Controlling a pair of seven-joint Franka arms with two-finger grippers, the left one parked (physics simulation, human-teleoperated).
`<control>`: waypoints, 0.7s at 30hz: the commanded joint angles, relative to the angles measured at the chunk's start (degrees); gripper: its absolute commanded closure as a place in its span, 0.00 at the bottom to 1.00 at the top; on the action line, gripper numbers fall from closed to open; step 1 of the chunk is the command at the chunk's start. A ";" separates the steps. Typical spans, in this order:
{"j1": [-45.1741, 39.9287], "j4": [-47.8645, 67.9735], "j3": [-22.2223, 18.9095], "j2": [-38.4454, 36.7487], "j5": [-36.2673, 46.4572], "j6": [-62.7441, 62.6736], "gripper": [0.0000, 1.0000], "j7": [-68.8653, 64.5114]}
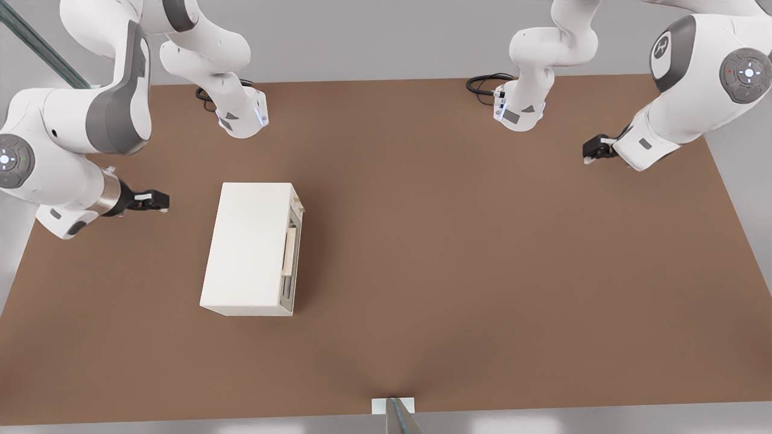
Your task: Keep left arm still and open the oven door with right arm
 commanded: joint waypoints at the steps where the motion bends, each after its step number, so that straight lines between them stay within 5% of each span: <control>1: 0.04 0.09 -0.02 -0.04 -0.25 5.35 0.00 -3.57; 4: 0.47 -2.72 0.34 1.71 -0.08 5.35 0.00 -3.40; 5: 3.46 -0.62 -0.19 6.53 -0.86 5.01 0.67 0.71; 6: 6.97 2.37 -0.80 11.29 -2.80 1.05 0.79 6.71; 7: 13.12 5.80 -0.90 17.09 -16.22 -1.67 0.79 12.32; 9: 19.81 4.75 -0.54 21.75 -25.04 -4.23 0.79 27.71; 11: 24.29 4.49 -0.81 23.16 -33.83 -5.81 0.79 28.33; 15: 28.42 4.84 -1.07 25.62 -35.67 -7.21 0.79 36.59; 21: 37.65 10.62 -7.57 30.62 -35.59 -10.11 0.79 37.12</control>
